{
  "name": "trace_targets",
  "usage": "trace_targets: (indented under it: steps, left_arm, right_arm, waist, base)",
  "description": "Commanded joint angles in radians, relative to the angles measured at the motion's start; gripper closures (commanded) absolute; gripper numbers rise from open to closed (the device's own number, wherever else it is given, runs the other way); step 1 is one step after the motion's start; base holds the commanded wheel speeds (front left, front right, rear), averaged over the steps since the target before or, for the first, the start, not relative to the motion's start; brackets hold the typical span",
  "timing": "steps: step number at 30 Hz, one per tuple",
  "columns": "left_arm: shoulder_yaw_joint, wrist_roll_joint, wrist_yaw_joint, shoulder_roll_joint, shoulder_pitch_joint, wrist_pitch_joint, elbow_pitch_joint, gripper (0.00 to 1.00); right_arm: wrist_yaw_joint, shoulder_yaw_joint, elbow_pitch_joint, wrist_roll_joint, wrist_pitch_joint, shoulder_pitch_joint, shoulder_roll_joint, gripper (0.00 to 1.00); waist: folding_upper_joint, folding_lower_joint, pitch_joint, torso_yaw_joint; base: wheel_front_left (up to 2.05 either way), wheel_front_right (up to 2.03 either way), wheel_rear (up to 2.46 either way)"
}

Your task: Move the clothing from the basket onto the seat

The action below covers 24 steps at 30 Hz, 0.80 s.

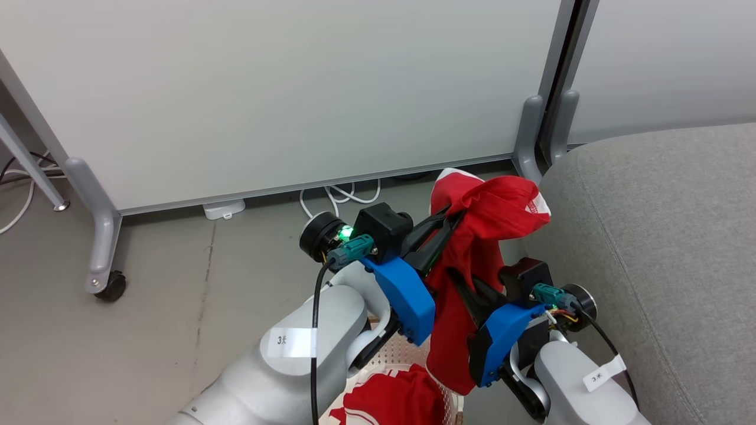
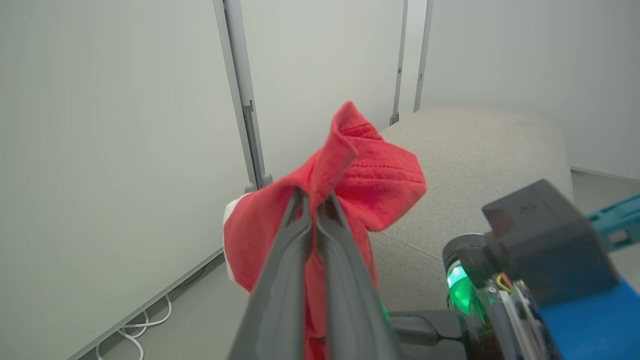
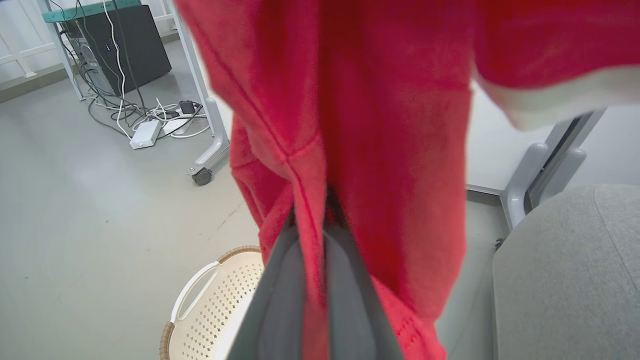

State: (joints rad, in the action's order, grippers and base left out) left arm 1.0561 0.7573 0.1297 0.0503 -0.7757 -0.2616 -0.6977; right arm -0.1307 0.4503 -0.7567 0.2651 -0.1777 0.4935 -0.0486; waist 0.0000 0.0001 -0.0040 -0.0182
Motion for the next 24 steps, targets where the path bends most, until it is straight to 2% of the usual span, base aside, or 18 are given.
trace_targets:
  steps: [1, 14, 15, 16, 17, 18, 24]
  left_arm:
    - [-0.003, 0.004, 0.001, 0.000, 0.006, -0.005, 0.005, 1.00]
    - [-0.008, 0.005, 0.001, 0.000, 0.007, -0.005, -0.004, 1.00]
    - [-0.010, 0.002, 0.001, 0.000, 0.007, -0.005, -0.004, 0.84]
    - [-0.012, -0.001, -0.002, 0.000, 0.008, -0.005, -0.004, 0.53]
    - [-0.015, -0.004, -0.005, 0.000, 0.010, -0.005, -0.003, 0.07]
    - [-0.020, -0.004, -0.009, 0.000, 0.012, -0.005, -0.003, 0.00]
    - [-0.072, -0.047, -0.027, 0.000, 0.055, -0.004, -0.001, 0.00]
  right_arm:
    - [0.000, 0.000, -0.006, -0.001, -0.005, 0.011, -0.003, 1.00]
    - [0.000, 0.008, -0.026, 0.007, -0.020, 0.009, -0.003, 1.00]
    - [0.000, 0.007, -0.027, 0.007, -0.022, 0.008, -0.003, 1.00]
    - [0.000, 0.006, -0.028, 0.006, -0.023, 0.006, -0.003, 1.00]
    - [0.000, 0.006, -0.029, 0.006, -0.025, 0.005, -0.003, 1.00]
    - [0.000, 0.005, -0.030, 0.005, -0.025, 0.003, -0.003, 1.00]
    - [0.000, -0.004, -0.023, -0.003, -0.033, -0.005, -0.003, 1.00]
  waist:
    - [0.0000, -0.0001, 0.000, -0.002]
    - [0.0000, -0.0001, -0.005, -0.009]
    - [0.0000, -0.0001, -0.005, -0.009]
    - [0.0000, -0.0001, -0.005, -0.008]
    - [0.0000, -0.0001, -0.005, -0.007]
    - [0.0000, -0.0001, -0.005, -0.007]
    - [0.0000, -0.0001, -0.004, -0.007]
  base:
    - [0.00, 0.00, 0.00]
    - [0.00, 0.00, 0.00]
    - [0.00, 0.00, 0.00]
    - [0.00, 0.00, 0.00]
    - [0.00, 0.00, 0.00]
    - [0.00, 0.00, 0.00]
    - [0.00, 0.00, 0.00]
